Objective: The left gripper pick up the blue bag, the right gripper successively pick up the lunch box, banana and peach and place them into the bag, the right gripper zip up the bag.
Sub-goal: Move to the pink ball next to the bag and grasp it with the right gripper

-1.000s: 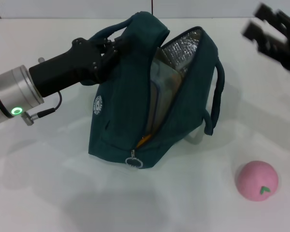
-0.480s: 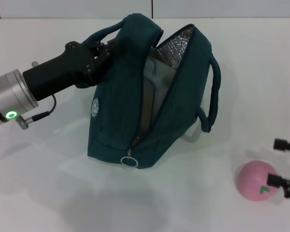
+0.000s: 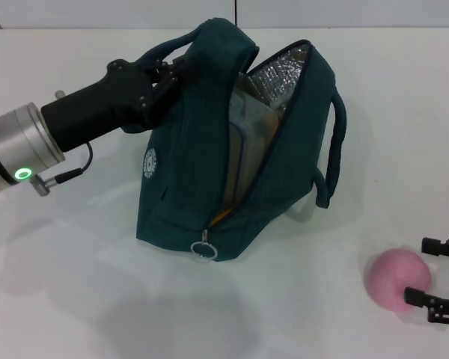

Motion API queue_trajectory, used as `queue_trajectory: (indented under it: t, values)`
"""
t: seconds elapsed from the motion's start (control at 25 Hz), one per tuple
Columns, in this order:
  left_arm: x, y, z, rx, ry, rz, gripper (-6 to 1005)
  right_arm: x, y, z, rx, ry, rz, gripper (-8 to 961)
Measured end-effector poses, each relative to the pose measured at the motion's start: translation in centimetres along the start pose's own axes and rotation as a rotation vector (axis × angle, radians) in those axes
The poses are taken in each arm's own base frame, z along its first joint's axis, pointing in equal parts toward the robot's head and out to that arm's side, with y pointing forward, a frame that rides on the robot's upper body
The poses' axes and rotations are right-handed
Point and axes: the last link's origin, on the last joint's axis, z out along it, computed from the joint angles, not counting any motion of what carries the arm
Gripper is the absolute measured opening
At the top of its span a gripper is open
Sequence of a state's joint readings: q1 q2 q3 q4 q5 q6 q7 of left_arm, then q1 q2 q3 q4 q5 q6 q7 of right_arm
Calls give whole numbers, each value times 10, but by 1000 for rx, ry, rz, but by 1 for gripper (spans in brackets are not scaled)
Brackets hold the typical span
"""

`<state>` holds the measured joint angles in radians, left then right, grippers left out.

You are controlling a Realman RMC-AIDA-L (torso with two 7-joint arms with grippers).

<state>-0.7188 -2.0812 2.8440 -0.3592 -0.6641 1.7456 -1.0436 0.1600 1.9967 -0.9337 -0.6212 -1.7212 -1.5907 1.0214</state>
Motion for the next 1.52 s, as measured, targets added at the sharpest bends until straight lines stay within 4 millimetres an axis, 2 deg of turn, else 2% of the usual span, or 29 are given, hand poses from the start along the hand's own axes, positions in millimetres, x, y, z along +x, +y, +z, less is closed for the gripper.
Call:
queue_trajectory:
  t: [0.48, 0.68, 0.8, 1.0, 1.24, 1.48, 1.52]
  values:
    - [1, 0, 1, 0, 2, 6, 35, -1, -5, 14, -33, 36, 2, 864]
    - [1, -1, 0, 2, 0, 11, 35, -2, -2, 16, -70, 54, 15, 703]
    - [1, -1, -1, 4, 0, 11, 35, -5, -2, 13, -73, 32, 15, 464]
    - [0, -1, -3, 11, -3, 10, 35, -15, -6, 6, -46, -38, 12, 334]
    - [0, -2, -4, 11, -3, 10, 35, -24, -7, 5, -60, -80, 1, 247]
    - [0, -2, -5, 12, -4, 10, 35, -24, -8, 7, -64, -78, 20, 160]
    - [0, -2, -5, 12, -4, 10, 35, -24, -8, 7, -60, -76, 25, 173]
